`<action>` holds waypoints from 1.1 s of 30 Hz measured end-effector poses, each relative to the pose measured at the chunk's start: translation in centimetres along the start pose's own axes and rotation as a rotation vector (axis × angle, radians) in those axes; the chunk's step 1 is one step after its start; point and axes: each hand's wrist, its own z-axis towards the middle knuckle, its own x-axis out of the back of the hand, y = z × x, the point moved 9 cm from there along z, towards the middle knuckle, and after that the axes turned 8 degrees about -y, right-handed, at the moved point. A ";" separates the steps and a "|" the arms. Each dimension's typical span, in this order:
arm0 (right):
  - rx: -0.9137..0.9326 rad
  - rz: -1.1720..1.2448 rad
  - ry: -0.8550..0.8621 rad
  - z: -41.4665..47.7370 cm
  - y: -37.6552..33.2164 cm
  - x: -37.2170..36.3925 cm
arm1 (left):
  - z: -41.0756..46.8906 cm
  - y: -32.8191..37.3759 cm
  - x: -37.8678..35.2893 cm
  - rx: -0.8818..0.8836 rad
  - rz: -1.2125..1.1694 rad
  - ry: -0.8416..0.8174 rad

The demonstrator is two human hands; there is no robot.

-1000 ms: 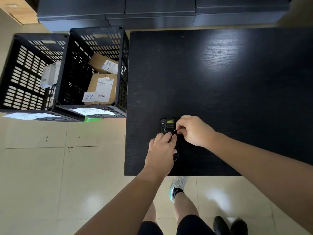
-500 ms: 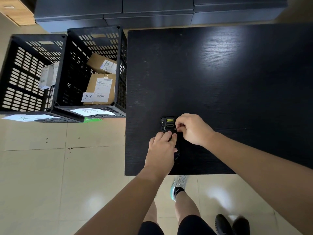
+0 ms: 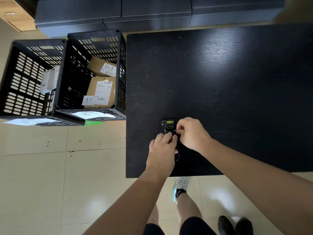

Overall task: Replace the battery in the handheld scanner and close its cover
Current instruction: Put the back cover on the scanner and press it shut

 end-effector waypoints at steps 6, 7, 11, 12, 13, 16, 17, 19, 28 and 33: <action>-0.014 0.223 0.148 -1.6 1.4 -0.1 | -0.2 -0.8 -0.8 0.024 -0.162 -0.029; -0.066 0.311 0.167 -2.2 2.0 -0.4 | -0.4 -1.0 -0.8 0.020 -0.213 -0.033; -0.226 0.531 0.135 -3.2 2.8 -2.5 | -1.0 -2.5 1.0 0.070 -0.448 -0.004; -0.244 0.523 0.128 -3.1 2.7 -2.8 | -0.9 -3.1 1.7 0.100 -0.501 0.020; -0.256 0.506 0.129 -2.9 2.6 -2.9 | -0.6 -3.7 2.4 0.123 -0.538 0.037; -0.294 0.484 0.129 -2.2 2.8 -3.2 | 0.8 -4.8 4.3 0.124 -0.498 0.044; -0.303 0.484 0.126 -2.2 3.0 -3.2 | 1.5 -5.0 4.7 0.100 -0.459 0.023; -0.306 0.493 0.129 -2.3 3.3 -3.2 | 2.9 -4.9 5.0 0.005 -0.351 -0.051; -0.313 0.492 0.153 -2.4 3.2 -3.4 | 5.4 -3.1 4.1 -0.416 0.054 -0.235; -0.319 0.492 0.140 -2.4 3.2 -3.4 | 6.0 -2.0 3.9 -0.536 0.215 -0.325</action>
